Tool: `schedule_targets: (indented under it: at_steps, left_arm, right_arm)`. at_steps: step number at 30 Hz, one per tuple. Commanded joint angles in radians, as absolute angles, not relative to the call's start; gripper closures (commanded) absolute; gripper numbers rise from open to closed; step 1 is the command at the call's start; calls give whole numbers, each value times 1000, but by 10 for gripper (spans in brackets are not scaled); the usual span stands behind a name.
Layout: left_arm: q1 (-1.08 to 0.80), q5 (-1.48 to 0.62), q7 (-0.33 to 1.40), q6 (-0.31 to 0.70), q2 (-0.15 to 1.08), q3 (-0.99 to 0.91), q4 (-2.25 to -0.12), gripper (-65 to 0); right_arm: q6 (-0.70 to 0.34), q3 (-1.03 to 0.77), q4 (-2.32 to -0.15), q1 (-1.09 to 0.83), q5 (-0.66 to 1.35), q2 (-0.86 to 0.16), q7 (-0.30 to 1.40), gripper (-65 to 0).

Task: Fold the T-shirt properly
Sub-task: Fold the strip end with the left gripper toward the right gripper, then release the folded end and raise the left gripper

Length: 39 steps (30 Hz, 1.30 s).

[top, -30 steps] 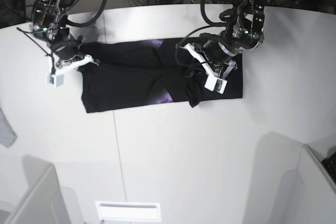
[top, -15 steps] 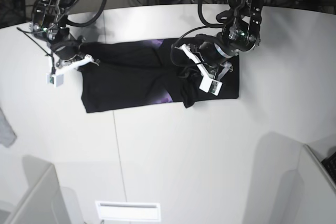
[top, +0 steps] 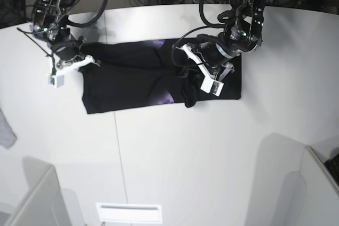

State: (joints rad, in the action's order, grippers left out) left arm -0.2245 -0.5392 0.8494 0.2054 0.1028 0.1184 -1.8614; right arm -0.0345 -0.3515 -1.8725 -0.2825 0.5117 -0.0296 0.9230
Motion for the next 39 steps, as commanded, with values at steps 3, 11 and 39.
schedule_targets:
  at_steps: [3, 11, 39]
  left_arm:
    - [-216, -555, 829, 208, 104, 154, -1876, -288]
    - [-216, -555, 829, 208, 102, 199, -1883, -489]
    - [-437, -547, 725, 506, 186, -705, -1753, 0]
  right_arm:
    - [-36, -354, -1888, -272, 519, -36, 906, 0]
    - [-36, -354, -1888, -271, 519, -36, 905, 0]
    - [-177, -449, -1563, 1, 533, -99, 1050, -461]
